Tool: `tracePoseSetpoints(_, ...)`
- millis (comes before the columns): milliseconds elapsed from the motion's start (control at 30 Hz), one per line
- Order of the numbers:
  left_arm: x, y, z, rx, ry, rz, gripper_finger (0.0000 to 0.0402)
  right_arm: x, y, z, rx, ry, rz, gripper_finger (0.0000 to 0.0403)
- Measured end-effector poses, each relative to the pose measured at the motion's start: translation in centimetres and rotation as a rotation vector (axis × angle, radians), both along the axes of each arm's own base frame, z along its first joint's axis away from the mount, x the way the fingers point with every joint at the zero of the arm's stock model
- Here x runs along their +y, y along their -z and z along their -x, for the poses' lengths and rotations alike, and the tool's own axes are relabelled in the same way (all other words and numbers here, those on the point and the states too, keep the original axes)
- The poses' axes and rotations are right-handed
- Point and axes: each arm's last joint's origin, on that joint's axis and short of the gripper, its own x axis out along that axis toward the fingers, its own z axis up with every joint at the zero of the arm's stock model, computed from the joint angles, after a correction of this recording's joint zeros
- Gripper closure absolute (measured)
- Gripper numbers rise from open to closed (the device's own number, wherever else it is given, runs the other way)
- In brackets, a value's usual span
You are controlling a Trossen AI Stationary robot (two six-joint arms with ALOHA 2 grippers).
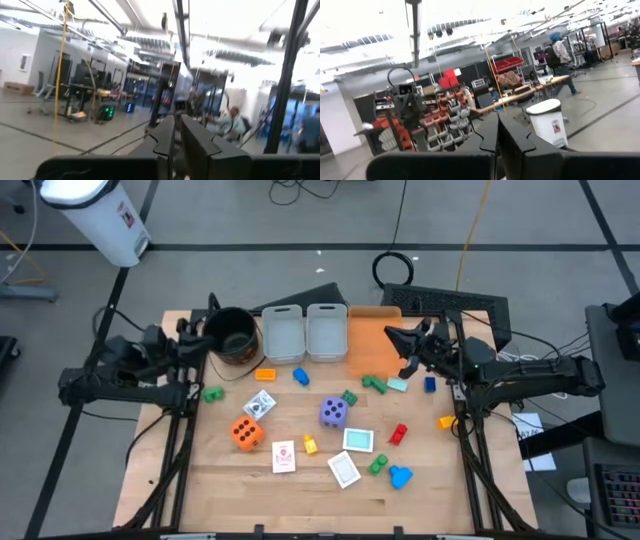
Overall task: Pick & Place Toys
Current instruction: Put the top right blue game piece into the orange bin
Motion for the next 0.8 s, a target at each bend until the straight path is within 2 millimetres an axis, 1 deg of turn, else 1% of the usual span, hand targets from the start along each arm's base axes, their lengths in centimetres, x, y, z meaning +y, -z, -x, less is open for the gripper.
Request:
tracePoseSetpoints(200,0.0,-0.5,0.2,-0.073,0.028,0.058,0.0364,0.0,0.0,0.0,-0.004,0.000,0.000,0.0403)
tracePoseSetpoints(500,0.0,-1.4,0.7,-0.177,0.032,0.060,0.0364,0.0,0.0,0.0,-0.002,0.000,0.000,0.0403)
tracePoseSetpoints(800,0.0,-1.8,1.0,-0.226,0.032,0.058,0.0364,0.0,0.0,0.0,0.002,0.000,0.000,0.0403)
